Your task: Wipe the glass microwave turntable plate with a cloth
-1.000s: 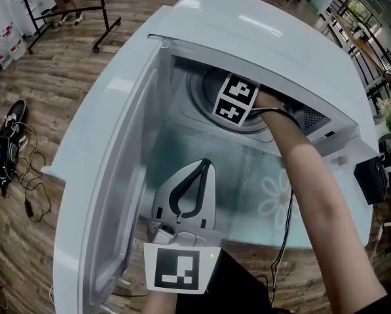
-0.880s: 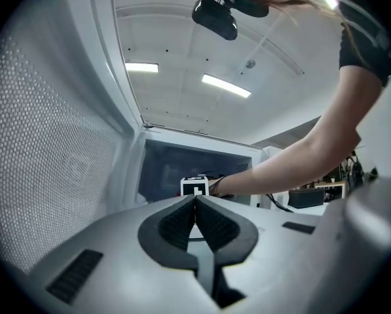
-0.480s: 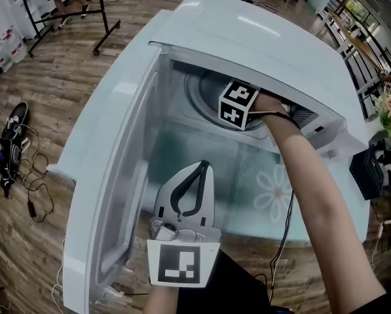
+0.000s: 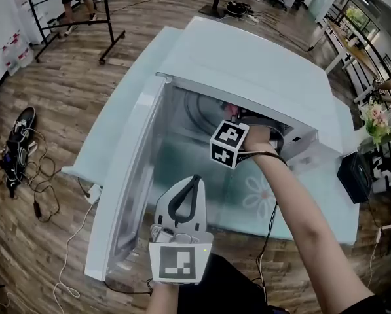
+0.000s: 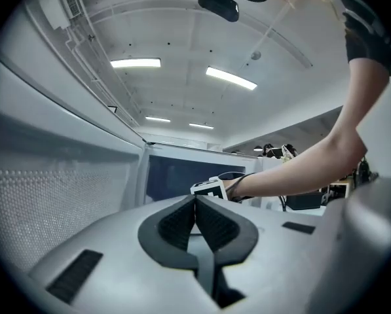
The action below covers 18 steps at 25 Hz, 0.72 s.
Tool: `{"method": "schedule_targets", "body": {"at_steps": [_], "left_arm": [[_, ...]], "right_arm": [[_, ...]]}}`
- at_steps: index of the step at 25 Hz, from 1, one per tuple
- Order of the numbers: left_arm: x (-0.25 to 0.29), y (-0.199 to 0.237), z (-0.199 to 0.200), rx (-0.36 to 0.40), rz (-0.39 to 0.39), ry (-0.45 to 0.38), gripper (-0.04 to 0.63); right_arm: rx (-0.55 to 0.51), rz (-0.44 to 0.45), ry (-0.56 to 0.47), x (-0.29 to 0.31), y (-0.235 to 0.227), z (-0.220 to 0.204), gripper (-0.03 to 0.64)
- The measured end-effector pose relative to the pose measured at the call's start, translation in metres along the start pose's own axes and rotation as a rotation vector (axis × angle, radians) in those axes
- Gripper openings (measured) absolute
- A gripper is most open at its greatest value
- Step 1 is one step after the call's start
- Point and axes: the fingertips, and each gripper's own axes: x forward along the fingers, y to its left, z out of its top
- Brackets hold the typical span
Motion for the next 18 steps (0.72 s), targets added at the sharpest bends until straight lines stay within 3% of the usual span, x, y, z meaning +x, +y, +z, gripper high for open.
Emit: {"method": "schedule_targets", "body": {"at_steps": [8, 18], "left_arm": [[-0.012, -0.002, 0.014, 0.002, 0.019, 0.057, 0.003], [-0.01, -0.018, 0.041, 0.061, -0.016, 0.089, 0.003]], "right_arm": [[0.097, 0.039, -0.138, -0.053, 0.034, -0.002, 0.012], [0.48, 0.076, -0.373, -0.138, 0.04, -0.051, 0.012]]}}
